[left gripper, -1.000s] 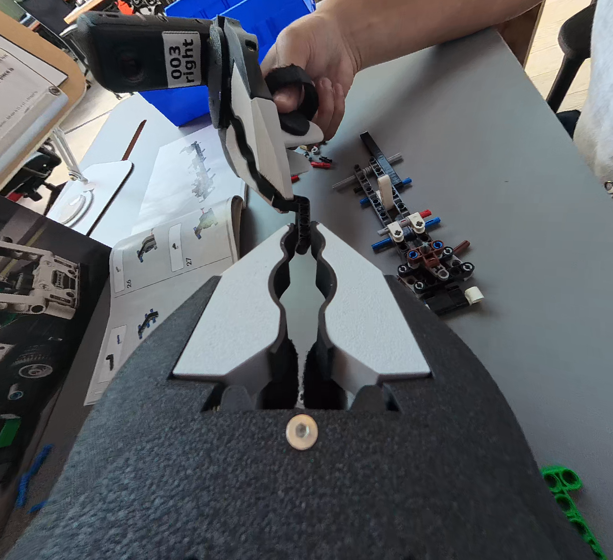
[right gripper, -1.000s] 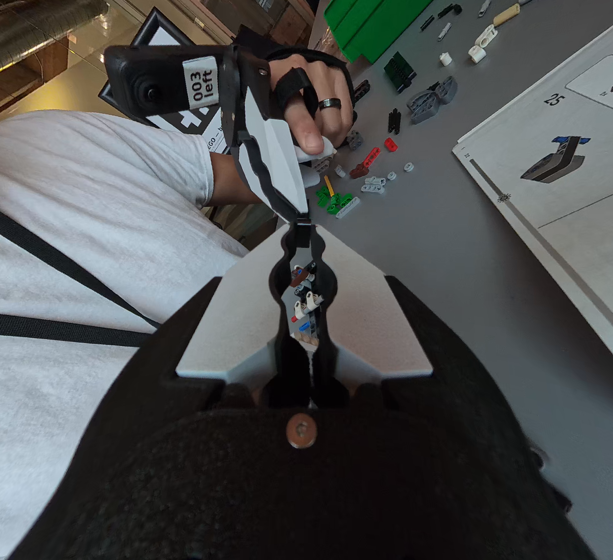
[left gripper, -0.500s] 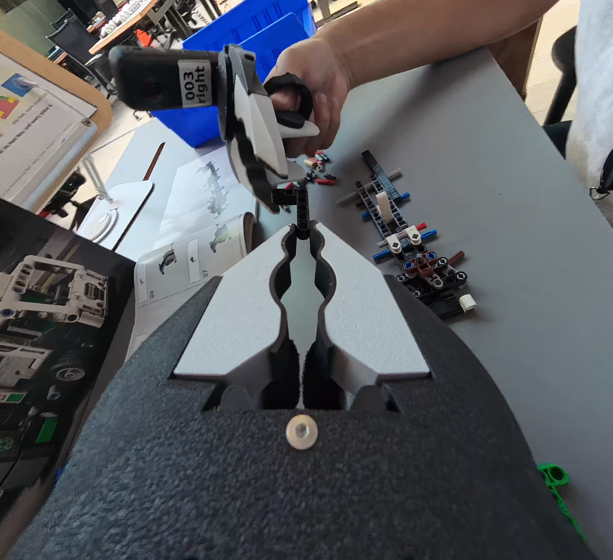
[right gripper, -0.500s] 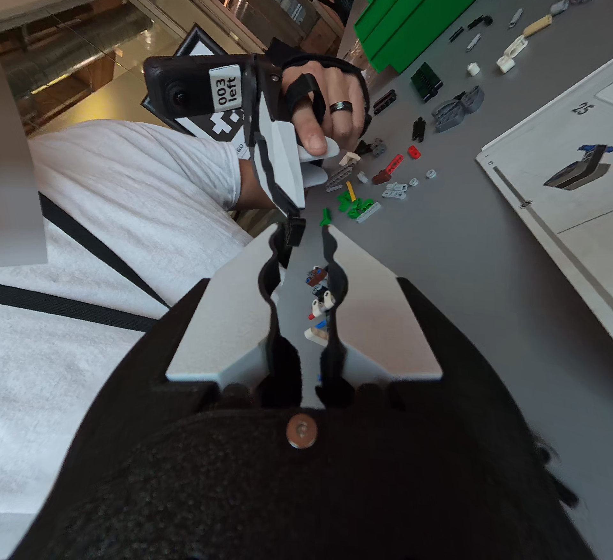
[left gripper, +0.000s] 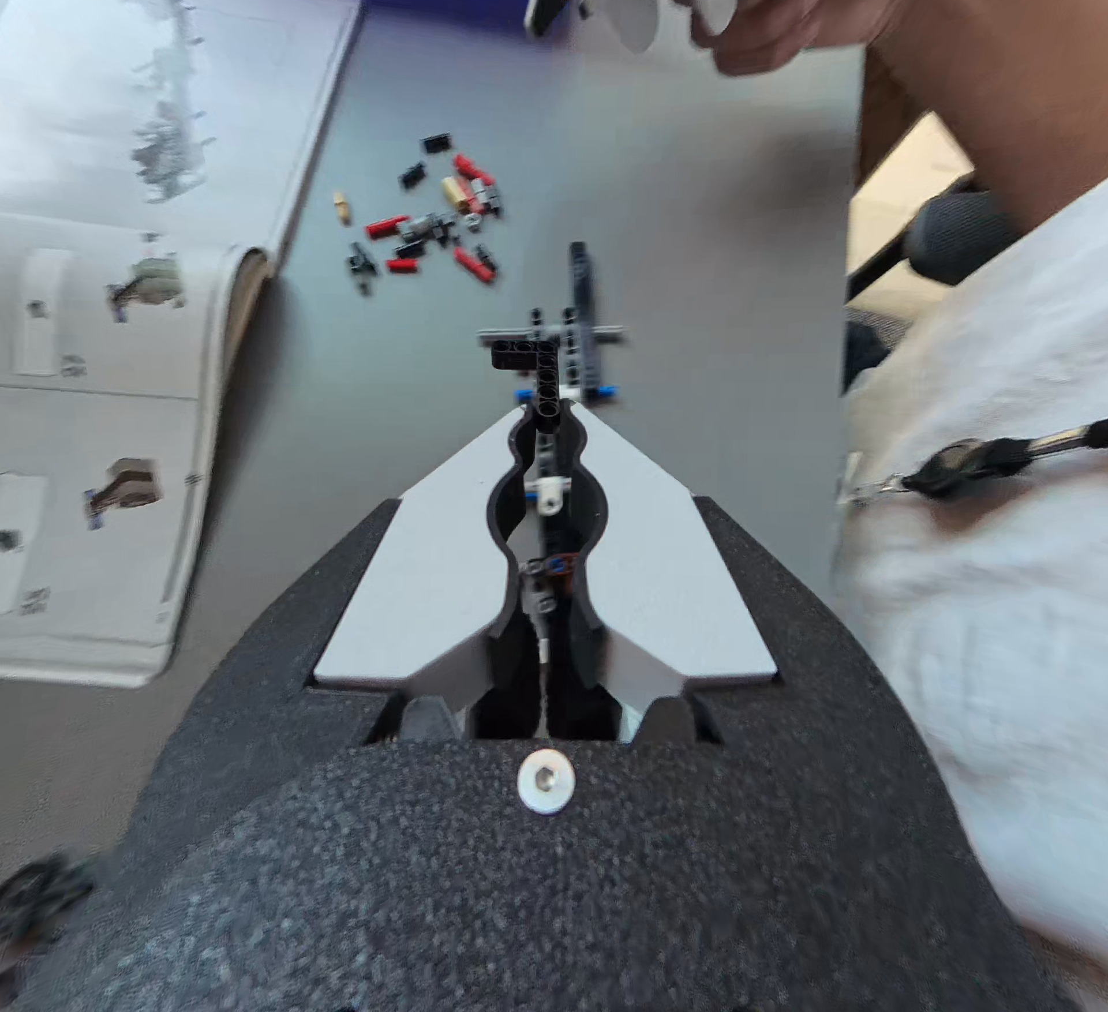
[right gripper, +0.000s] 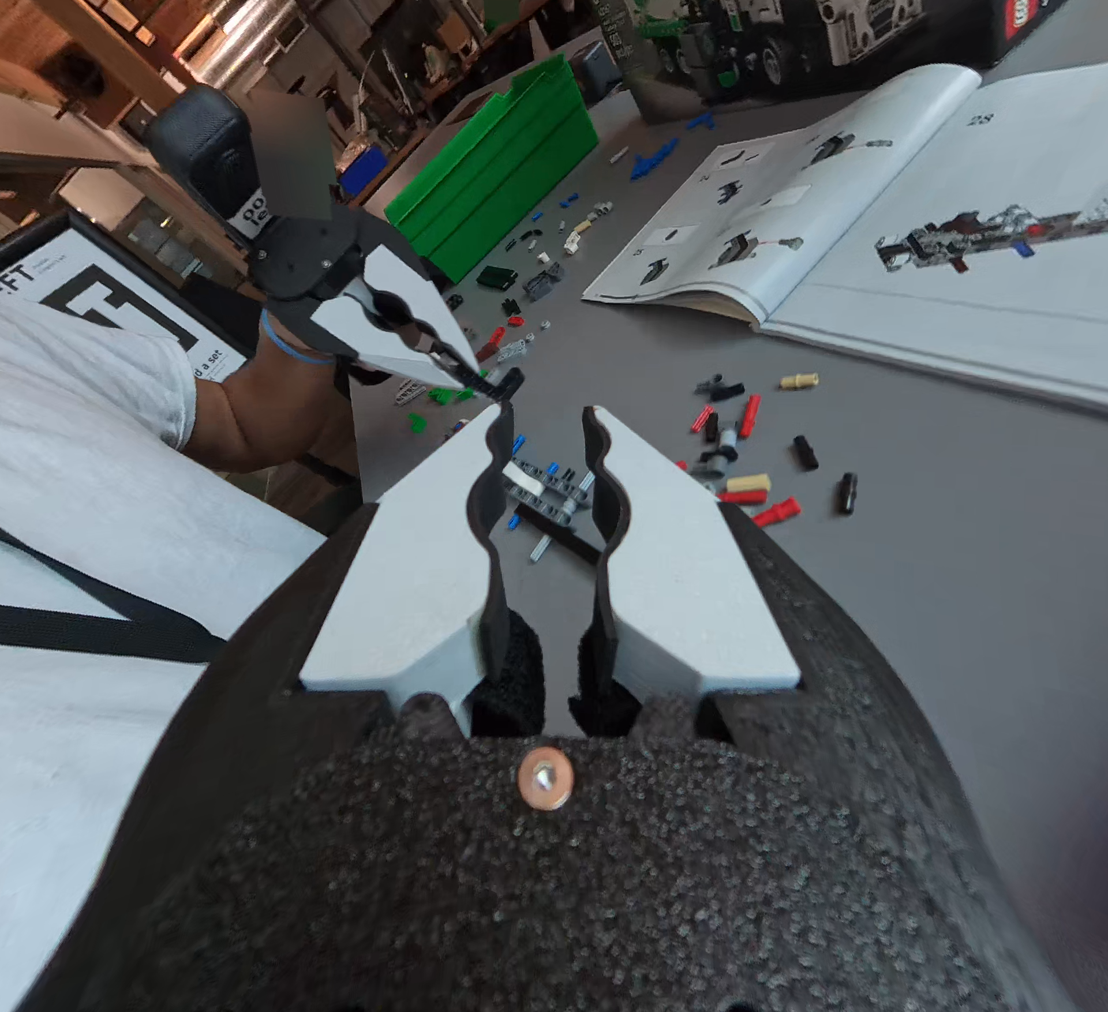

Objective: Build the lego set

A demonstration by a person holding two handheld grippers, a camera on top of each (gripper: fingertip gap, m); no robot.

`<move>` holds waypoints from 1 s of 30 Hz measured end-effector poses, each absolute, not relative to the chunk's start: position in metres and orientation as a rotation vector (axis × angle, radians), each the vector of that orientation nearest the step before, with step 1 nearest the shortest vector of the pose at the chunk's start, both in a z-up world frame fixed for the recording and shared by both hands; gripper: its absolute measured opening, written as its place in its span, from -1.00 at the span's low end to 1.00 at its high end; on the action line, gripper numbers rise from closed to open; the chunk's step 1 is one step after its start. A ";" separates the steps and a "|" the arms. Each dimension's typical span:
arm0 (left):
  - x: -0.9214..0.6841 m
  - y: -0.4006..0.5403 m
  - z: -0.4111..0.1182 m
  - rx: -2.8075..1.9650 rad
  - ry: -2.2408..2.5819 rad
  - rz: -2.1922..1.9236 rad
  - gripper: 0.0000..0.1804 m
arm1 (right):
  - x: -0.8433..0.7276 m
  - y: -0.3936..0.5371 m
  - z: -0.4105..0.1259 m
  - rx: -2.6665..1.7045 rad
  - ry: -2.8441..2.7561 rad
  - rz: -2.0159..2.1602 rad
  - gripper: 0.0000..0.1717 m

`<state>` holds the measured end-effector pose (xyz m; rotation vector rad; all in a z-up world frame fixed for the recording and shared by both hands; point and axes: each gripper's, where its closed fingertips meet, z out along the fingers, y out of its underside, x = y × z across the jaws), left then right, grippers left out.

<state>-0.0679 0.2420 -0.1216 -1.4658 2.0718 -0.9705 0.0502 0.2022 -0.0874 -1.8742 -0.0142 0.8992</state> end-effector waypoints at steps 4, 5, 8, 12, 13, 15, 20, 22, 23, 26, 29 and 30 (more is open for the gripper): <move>-0.075 0.175 -0.139 -1.528 2.066 -1.094 -0.93 | 0.033 0.166 -0.088 -1.782 0.046 0.929 -0.74; -0.077 0.163 -0.146 -1.533 2.066 -1.089 -0.93 | 0.029 0.160 -0.087 -1.769 0.057 0.936 -0.74; -0.081 0.148 -0.168 -1.569 2.034 -1.005 -0.93 | 0.019 0.151 -0.094 -1.823 0.084 0.934 -0.74; -0.082 0.148 -0.177 -1.568 1.988 -0.924 -0.93 | 0.003 0.143 -0.110 -1.931 -0.022 0.853 -0.74; -0.082 0.148 -0.180 -1.566 1.992 -0.902 -0.90 | 0.001 0.142 -0.111 -1.926 -0.032 0.859 -0.74; -0.084 0.146 -0.184 -1.553 2.008 -0.890 -0.86 | -0.003 0.139 -0.109 -1.896 -0.009 0.922 -0.74; -0.086 0.147 -0.182 -1.561 1.991 -0.907 -0.75 | -0.006 0.131 -0.104 -1.844 0.024 0.979 -0.73; -0.089 0.153 -0.171 -1.558 1.969 -0.924 -0.71 | -0.004 0.130 -0.106 -1.860 0.024 0.964 -0.73; -0.091 0.159 -0.159 -1.547 1.935 -0.951 -0.71 | -0.003 0.129 -0.107 -1.866 0.026 0.958 -0.73; -0.098 0.210 -0.110 -1.525 1.805 -1.005 -0.71 | 0.000 0.131 -0.106 -1.863 0.038 0.949 -0.73; -0.110 0.315 -0.069 -1.496 1.684 -0.837 -0.71 | 0.001 0.135 -0.107 -1.854 0.043 0.953 -0.73; -0.115 0.351 -0.065 -1.501 1.688 -0.770 -0.68 | 0.000 0.136 -0.108 -1.854 0.043 0.954 -0.73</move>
